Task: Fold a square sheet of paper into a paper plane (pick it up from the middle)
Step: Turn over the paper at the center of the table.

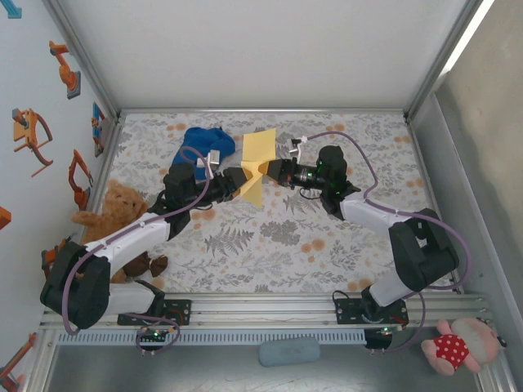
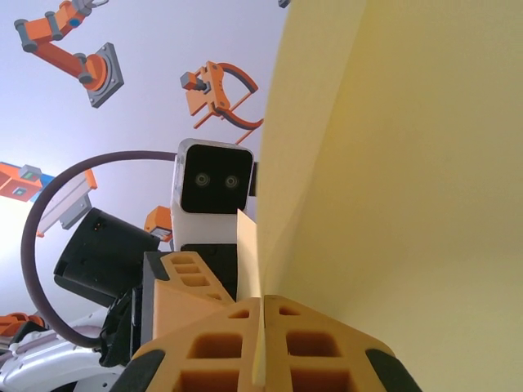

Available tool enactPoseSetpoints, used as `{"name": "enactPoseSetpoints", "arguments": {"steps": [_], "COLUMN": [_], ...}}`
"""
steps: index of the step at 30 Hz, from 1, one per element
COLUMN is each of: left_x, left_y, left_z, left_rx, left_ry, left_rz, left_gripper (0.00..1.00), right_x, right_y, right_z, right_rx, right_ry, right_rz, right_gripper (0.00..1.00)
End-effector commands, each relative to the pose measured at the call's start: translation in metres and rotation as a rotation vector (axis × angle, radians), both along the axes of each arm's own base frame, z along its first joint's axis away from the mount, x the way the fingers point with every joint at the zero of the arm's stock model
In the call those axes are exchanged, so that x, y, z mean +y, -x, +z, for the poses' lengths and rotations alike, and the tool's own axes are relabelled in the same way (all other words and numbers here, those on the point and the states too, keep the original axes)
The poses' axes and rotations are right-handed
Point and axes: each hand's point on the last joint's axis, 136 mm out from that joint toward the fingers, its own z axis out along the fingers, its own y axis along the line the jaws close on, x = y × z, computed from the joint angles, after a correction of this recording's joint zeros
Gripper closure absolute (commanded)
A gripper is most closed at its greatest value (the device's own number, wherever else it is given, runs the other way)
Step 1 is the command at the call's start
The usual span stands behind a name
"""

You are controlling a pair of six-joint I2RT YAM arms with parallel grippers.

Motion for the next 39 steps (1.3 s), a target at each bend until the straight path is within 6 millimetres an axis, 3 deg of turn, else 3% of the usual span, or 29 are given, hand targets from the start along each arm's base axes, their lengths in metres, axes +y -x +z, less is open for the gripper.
{"name": "enactPoseSetpoints", "arguments": {"steps": [1,3,13,16,20,24,28,35,39], "left_x": [-0.001,-0.002,0.006,0.012,0.024,0.044,0.077,0.133,0.148], "left_y": [-0.002,-0.002,-0.002,-0.004,-0.005,-0.004,-0.001,-0.003,-0.008], "left_z": [0.013,0.012,-0.007,-0.016,-0.033,-0.040,-0.044,-0.048,-0.051], "left_rx": [-0.045,-0.042,-0.006,0.012,0.038,0.025,0.022,0.024,0.021], "left_ry": [0.028,0.029,-0.037,-0.071,-0.171,-0.356,-0.617,-1.091,-1.324], "left_rz": [-0.015,-0.021,-0.019,-0.004,0.022,0.033,0.080,0.148,0.157], "left_gripper": [0.54,0.60,0.87,0.90,0.90,0.90,0.90,0.90,0.90], "right_x": [0.000,0.000,-0.014,-0.028,-0.054,-0.091,-0.120,-0.151,-0.165], "right_y": [0.003,0.002,-0.019,-0.028,-0.031,-0.037,-0.040,-0.042,-0.041], "right_z": [-0.002,-0.005,-0.034,-0.046,-0.068,-0.075,-0.074,-0.065,-0.063], "right_rx": [-0.005,0.001,0.049,0.061,0.060,0.020,0.007,-0.022,-0.027], "right_ry": [-0.010,-0.007,0.060,0.128,0.361,0.596,0.719,0.825,0.866], "right_rz": [0.022,0.017,-0.052,-0.111,-0.209,-0.341,-0.434,-0.563,-0.622], "right_gripper": [1.00,0.99,0.70,0.61,0.58,0.58,0.58,0.58,0.58]}}
